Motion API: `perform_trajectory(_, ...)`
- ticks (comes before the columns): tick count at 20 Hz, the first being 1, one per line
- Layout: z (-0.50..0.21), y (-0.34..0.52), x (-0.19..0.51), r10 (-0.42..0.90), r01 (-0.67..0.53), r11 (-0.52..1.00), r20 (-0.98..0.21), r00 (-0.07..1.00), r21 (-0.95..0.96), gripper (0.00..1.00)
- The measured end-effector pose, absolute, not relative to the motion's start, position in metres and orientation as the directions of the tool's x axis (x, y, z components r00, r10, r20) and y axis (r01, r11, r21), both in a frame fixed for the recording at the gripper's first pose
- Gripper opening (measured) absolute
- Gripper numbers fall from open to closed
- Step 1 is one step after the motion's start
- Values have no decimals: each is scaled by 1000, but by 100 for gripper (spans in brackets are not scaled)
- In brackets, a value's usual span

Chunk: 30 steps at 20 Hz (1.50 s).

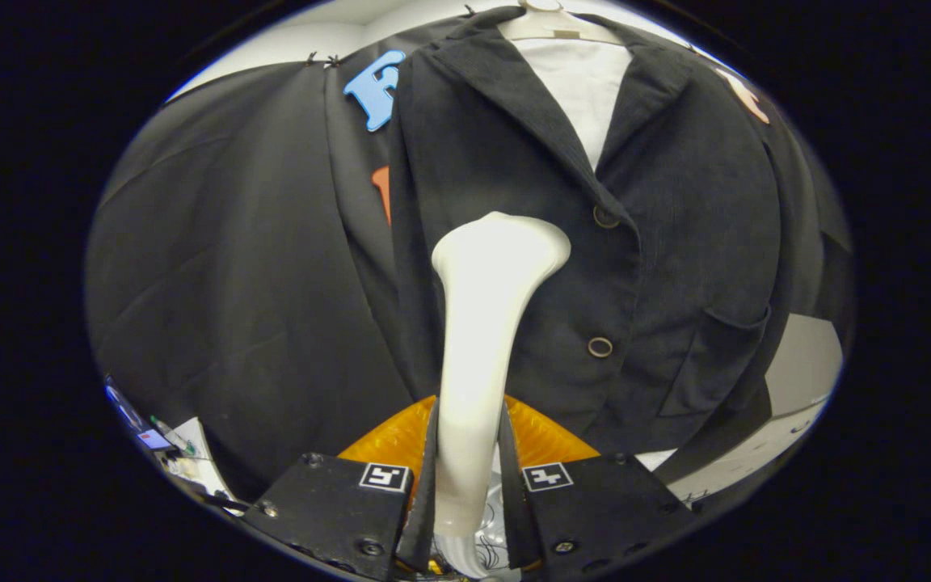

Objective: Iron the clothes twice with a garment steamer, once on the left side and once on the right side.

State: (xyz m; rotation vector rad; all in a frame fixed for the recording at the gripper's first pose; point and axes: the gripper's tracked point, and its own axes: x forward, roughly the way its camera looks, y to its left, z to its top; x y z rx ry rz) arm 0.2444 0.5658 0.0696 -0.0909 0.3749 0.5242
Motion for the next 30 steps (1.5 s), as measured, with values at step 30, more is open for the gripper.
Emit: perform_trajectory(30,-13,555,257,422,-505,863,-561,712,8,38)
